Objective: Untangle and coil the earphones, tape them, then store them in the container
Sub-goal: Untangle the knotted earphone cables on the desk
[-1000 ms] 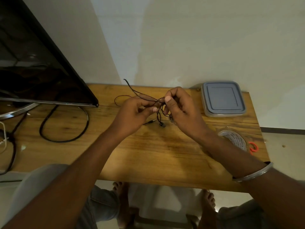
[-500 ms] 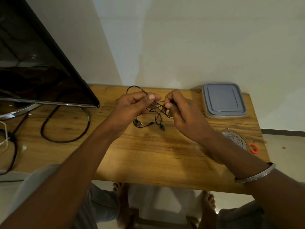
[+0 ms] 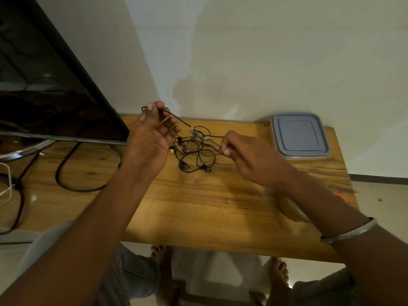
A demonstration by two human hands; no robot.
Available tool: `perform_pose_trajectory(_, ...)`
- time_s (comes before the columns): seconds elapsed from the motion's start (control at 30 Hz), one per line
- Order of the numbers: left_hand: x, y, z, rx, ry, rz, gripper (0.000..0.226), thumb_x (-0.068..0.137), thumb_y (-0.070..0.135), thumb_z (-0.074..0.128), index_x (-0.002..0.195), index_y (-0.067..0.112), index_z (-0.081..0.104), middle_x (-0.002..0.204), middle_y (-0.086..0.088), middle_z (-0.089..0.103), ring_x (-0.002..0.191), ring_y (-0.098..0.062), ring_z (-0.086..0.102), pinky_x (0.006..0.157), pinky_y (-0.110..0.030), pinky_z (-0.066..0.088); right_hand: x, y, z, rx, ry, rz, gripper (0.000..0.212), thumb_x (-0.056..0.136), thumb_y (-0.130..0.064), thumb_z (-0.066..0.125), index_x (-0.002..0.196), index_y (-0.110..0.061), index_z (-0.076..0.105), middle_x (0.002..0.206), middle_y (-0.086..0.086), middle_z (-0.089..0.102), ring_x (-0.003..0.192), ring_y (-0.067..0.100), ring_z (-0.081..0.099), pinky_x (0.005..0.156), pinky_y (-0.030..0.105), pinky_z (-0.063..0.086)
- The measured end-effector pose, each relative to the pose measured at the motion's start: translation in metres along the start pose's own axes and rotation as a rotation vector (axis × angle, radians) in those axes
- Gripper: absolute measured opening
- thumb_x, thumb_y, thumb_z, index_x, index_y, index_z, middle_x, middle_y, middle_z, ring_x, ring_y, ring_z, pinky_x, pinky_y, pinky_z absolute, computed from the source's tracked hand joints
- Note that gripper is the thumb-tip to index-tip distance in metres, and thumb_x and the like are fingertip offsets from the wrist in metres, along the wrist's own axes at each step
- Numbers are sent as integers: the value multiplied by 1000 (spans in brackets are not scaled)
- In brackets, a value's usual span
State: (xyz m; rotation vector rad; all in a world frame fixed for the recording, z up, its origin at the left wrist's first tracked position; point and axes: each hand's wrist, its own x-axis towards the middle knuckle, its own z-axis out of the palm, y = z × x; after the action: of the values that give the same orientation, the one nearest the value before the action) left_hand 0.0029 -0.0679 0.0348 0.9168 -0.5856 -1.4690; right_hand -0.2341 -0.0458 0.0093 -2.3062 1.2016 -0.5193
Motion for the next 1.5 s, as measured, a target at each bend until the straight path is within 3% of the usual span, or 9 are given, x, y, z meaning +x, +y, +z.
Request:
perform_pose_trajectory(0.23, 1, 2, 2, 62, -32, 30, 26, 106, 27, 36, 88, 18, 53, 76, 3, 53, 66, -13, 56, 67, -30, 53, 9, -15, -9, 901, 227, 502, 24, 108, -18, 34, 90, -15, 50, 93, 7, 74, 77, 26, 69, 65, 39, 53)
perform_pose_trajectory(0.37, -6, -4, 7, 271, -147, 64, 27, 108, 22, 31, 90, 15, 51, 74, 1, 50, 68, -16, 55, 68, -34, 51, 5, -20, 2, 472, 407, 343, 28, 106, -37, 44, 106, -13, 58, 105, -2, 68, 90, 10, 65, 69, 29, 54)
perform_pose_trajectory(0.5, -14, -13, 16, 285, -255, 23, 28, 109, 20, 29, 92, 13, 51, 76, 0, 53, 72, -18, 58, 69, -32, 52, 5, -26, 11, 437, 253, 184, 36, 96, -37, 64, 129, -23, 59, 125, -12, 62, 112, 2, 59, 84, 20, 53)
perform_pose_trajectory(0.67, -9, -10, 13, -53, -247, -79, 27, 108, 25, 29, 94, 18, 50, 79, 2, 54, 73, -14, 59, 70, -30, 53, 4, -26, 27, 498, 151, 142, 6, 91, -18, 73, 97, -17, 71, 89, 4, 71, 84, 17, 66, 81, 42, 56)
perform_pose_trajectory(0.8, -3, -3, 4, -72, -96, -34, 24, 107, 29, 33, 94, 21, 51, 78, 2, 53, 70, -13, 57, 65, -29, 52, 7, -20, 18, 552, 223, 187, 6, 94, -20, 69, 94, -15, 74, 81, 9, 69, 75, 28, 64, 67, 41, 54)
perform_pose_trajectory(1.0, -7, -8, 7, 275, 13, 126, 20, 107, 26, 38, 100, 15, 54, 85, -2, 57, 75, -18, 63, 73, -39, 58, 8, -23, 9, 495, 352, 114, 12, 101, -11, 57, 92, -6, 63, 78, 3, 60, 70, 9, 53, 64, 20, 45)
perform_pose_trajectory(1.2, -15, -20, 16, 342, -211, -98, 17, 98, 27, 55, 107, 12, 54, 103, -8, 65, 92, -25, 66, 83, -45, 58, 6, -24, 14, 561, 393, 171, 22, 107, -18, 43, 96, -2, 54, 70, 0, 61, 65, 26, 60, 63, 44, 50)
perform_pose_trajectory(1.4, -19, -30, 16, 668, -349, 22, 23, 95, 5, 62, 116, 14, 57, 95, -9, 64, 86, -15, 63, 70, -27, 54, 9, -30, 5, 687, 458, 251, 26, 109, -17, 37, 101, 5, 48, 62, 12, 46, 54, 16, 47, 53, 34, 45)
perform_pose_trajectory(1.5, -17, -26, 12, 785, -301, 79, 15, 97, 22, 61, 111, 18, 62, 87, -1, 65, 78, -11, 64, 69, -25, 50, 10, -26, 1, 713, 564, 385, 24, 109, -21, 37, 101, -4, 52, 64, 6, 44, 55, 13, 44, 52, 29, 45)
